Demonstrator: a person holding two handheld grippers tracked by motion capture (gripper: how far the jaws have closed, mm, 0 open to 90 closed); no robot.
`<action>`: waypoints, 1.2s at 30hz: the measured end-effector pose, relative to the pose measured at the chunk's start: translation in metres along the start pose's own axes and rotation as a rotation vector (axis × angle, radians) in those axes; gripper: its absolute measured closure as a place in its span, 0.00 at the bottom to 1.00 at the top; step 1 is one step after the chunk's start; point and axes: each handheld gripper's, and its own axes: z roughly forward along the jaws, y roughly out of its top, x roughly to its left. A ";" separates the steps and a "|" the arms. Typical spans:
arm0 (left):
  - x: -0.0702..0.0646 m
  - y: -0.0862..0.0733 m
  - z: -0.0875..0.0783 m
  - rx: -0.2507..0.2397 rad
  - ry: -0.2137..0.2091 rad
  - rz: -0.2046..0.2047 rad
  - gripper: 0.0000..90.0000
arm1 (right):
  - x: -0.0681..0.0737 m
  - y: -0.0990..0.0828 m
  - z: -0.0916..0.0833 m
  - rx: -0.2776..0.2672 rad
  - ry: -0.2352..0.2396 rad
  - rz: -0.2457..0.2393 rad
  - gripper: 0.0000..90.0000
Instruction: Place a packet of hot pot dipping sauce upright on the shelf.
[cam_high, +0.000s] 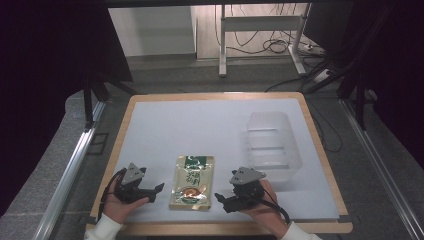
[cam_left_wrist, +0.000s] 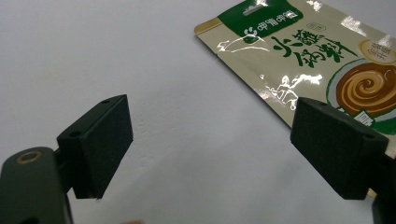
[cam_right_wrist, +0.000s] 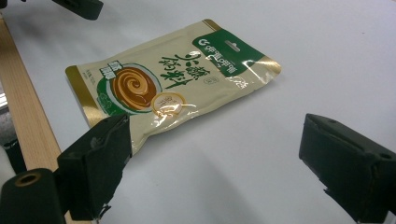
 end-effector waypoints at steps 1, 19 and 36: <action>0.000 0.000 0.000 0.001 0.000 0.000 0.15 | 0.000 0.000 0.000 0.003 0.003 -0.003 0.11; -0.003 -0.001 0.000 0.005 -0.014 0.004 0.15 | 0.002 0.005 0.003 0.009 0.033 -0.013 0.14; -0.003 -0.002 -0.001 0.006 -0.015 0.009 0.15 | 0.001 0.011 0.003 0.001 0.047 -0.021 0.16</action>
